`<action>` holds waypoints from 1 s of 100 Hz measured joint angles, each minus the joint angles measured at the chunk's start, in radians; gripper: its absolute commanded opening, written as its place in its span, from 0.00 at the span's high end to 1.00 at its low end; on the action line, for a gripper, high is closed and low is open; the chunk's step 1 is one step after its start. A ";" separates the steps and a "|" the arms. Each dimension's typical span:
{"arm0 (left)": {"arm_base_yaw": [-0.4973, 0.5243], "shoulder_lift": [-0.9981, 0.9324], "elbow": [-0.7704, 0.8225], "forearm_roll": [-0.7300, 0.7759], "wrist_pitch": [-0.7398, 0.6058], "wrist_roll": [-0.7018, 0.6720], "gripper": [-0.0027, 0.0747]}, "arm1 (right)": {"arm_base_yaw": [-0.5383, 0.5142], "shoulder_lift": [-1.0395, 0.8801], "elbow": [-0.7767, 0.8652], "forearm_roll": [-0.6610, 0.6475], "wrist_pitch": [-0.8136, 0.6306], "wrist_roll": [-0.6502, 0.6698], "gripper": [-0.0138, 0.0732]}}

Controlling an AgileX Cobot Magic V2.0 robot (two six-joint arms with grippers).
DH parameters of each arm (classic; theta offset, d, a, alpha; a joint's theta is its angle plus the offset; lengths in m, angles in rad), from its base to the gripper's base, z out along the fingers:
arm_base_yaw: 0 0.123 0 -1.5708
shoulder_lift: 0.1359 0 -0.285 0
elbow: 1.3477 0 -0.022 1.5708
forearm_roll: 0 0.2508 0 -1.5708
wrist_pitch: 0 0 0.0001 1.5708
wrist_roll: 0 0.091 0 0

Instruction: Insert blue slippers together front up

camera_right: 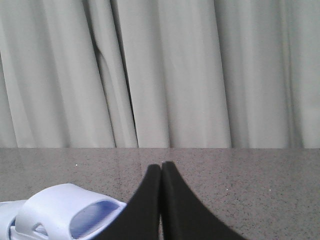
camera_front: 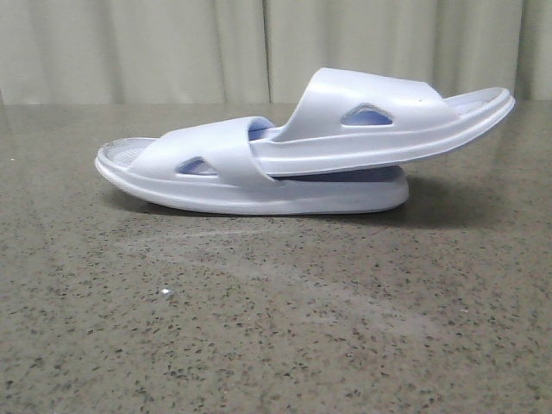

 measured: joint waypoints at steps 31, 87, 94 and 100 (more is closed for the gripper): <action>0.000 0.000 0.000 0.000 0.000 0.000 0.94 | 0.000 -0.002 0.000 -0.850 0.099 0.830 0.96; 0.000 0.000 0.000 0.000 0.000 0.000 0.94 | -0.113 -0.127 0.146 -1.415 0.206 1.456 0.96; 0.000 0.000 0.000 0.000 0.000 0.000 0.94 | -0.113 -0.127 0.178 -1.416 0.177 1.458 0.96; 0.000 0.000 0.000 0.000 0.000 0.000 0.94 | -0.113 -0.127 0.205 -1.416 0.140 1.458 0.96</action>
